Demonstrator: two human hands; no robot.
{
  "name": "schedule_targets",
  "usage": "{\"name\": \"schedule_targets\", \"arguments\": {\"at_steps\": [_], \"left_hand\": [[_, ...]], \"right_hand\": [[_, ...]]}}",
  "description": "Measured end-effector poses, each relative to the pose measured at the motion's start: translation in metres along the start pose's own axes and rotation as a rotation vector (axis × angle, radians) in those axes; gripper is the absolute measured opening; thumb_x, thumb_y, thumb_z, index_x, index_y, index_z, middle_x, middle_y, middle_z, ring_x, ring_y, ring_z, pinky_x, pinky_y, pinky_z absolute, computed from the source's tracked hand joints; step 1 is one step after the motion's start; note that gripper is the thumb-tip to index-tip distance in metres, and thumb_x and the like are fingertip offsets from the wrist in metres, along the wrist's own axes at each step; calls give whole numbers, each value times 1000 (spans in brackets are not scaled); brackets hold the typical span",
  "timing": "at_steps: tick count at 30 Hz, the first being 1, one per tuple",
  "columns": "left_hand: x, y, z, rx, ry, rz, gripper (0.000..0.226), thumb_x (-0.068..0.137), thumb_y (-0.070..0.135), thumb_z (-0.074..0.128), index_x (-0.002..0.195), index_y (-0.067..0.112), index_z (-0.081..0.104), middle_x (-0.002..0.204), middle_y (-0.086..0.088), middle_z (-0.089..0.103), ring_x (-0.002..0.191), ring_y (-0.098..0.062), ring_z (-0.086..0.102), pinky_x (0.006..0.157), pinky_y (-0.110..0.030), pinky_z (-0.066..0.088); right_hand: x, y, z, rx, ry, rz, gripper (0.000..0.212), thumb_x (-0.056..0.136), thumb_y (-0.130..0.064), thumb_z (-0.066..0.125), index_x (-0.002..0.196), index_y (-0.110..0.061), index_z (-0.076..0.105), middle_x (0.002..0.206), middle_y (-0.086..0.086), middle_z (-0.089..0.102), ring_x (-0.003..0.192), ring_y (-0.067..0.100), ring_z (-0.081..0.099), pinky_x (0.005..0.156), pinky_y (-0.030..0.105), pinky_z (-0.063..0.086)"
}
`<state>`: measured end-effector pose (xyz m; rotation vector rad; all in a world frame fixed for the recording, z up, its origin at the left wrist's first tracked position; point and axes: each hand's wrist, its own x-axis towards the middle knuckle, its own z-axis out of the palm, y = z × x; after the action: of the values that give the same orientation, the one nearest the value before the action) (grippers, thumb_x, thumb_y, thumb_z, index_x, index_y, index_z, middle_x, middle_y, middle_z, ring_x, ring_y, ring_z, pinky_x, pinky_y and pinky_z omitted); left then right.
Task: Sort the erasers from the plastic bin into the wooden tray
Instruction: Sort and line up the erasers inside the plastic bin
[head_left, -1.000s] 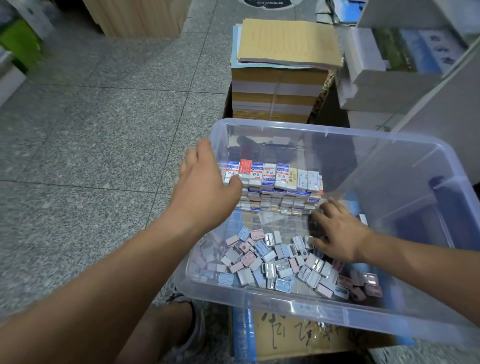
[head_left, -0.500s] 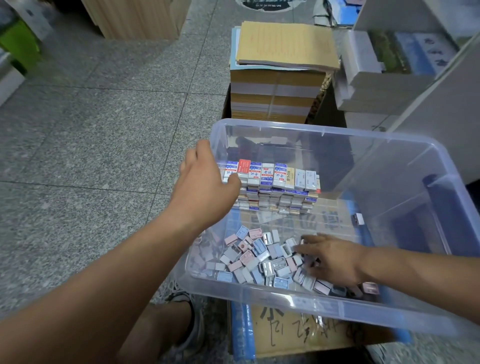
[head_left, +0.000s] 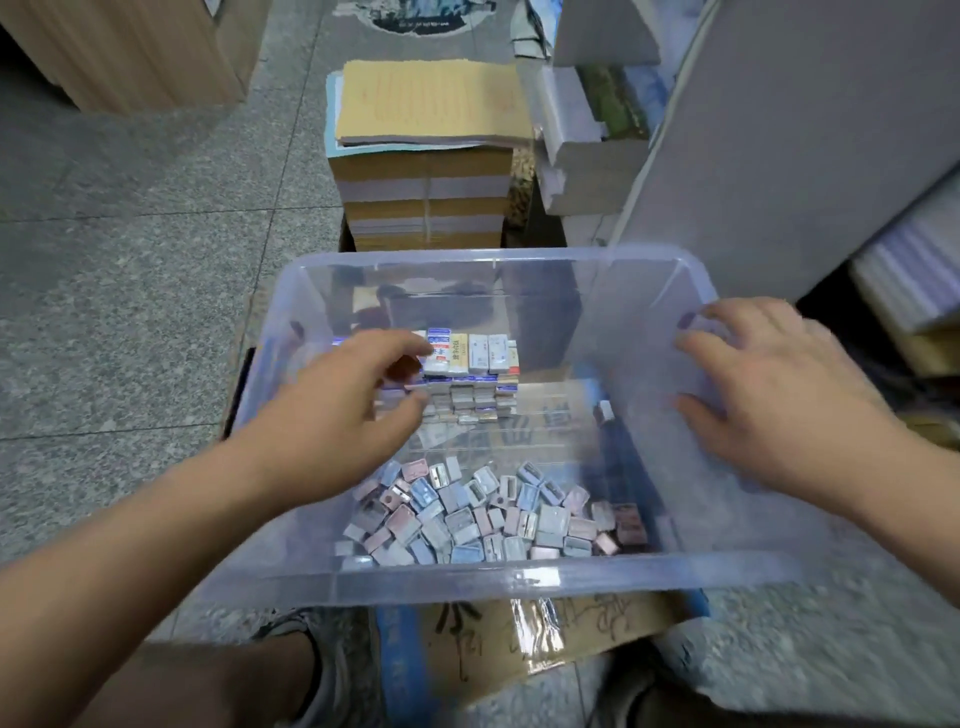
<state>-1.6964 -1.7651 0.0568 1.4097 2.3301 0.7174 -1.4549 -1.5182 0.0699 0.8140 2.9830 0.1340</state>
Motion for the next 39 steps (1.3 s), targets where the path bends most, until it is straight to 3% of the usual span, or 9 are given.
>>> {"name": "schedule_targets", "arguments": {"at_steps": [5, 10, 13, 15, 19, 22, 27, 32, 39], "left_hand": [[33, 22, 46, 206, -459, 119, 42, 100, 41, 55, 141, 32, 48, 130, 13, 55, 115, -1, 53, 97, -21, 44], [81, 27, 136, 359, -642, 287, 72, 101, 45, 50, 160, 21, 16, 166, -2, 17, 149, -21, 28, 119, -35, 31], [104, 34, 184, 323, -681, 280, 86, 102, 52, 46, 162, 20, -7, 169, -4, -18, 157, -22, -3, 127, -39, 10], [113, 39, 214, 321, -646, 324, 88, 103, 54, 42, 161, 15, -11, 168, -9, -21, 156, -23, -12, 124, -35, -2], [115, 32, 251, 398, -551, 426, 90, 102, 57, 38, 160, 4, -7, 168, -15, -15, 155, -24, -14, 118, -30, -15], [110, 27, 255, 400, -466, 509, 82, 102, 56, 36, 159, 2, 16, 166, -18, 9, 154, -29, 4, 127, -38, 4], [85, 31, 247, 274, -586, 623, 61, 102, 47, 44, 151, 13, 35, 151, -13, 34, 137, -28, 29, 116, -39, 29], [77, 38, 248, 288, -725, 576, 47, 104, 41, 42, 145, 18, 44, 126, -10, 51, 116, -28, 45, 102, -40, 38], [82, 64, 194, 272, -773, 431, 48, 104, 39, 46, 150, 24, 42, 144, -5, 51, 134, -23, 44, 111, -37, 37]], "right_hand": [[-14, 17, 25, 302, -82, 225, 57, 89, -41, 51, 137, -13, 38, 121, 18, 56, 109, 40, 49, 88, 47, 47], [-14, 24, 30, 408, -27, 247, 58, 99, -38, 45, 149, -17, 27, 133, 7, 54, 120, 31, 40, 92, 42, 41], [-15, 25, 31, 472, -11, 251, 60, 98, -39, 43, 152, -21, 24, 130, 5, 56, 120, 26, 38, 87, 39, 39], [-16, 26, 34, 493, 5, 248, 61, 97, -41, 43, 152, -23, 24, 129, 3, 57, 118, 23, 36, 85, 36, 36], [-16, 28, 39, 527, 39, 248, 60, 95, -43, 43, 150, -24, 26, 129, 0, 58, 117, 19, 34, 84, 35, 34], [-16, 29, 41, 541, 48, 251, 61, 95, -43, 44, 150, -25, 27, 130, -1, 58, 119, 21, 35, 87, 37, 38], [-16, 30, 43, 538, 54, 248, 61, 94, -44, 42, 149, -24, 27, 127, 0, 58, 119, 21, 36, 84, 39, 39], [-16, 30, 44, 527, 60, 250, 61, 98, -41, 45, 152, -23, 24, 129, 1, 57, 124, 22, 34, 86, 37, 37], [-16, 29, 44, 424, 29, 261, 52, 98, -39, 45, 144, -19, 32, 125, 8, 61, 120, 31, 41, 84, 41, 40]]}}
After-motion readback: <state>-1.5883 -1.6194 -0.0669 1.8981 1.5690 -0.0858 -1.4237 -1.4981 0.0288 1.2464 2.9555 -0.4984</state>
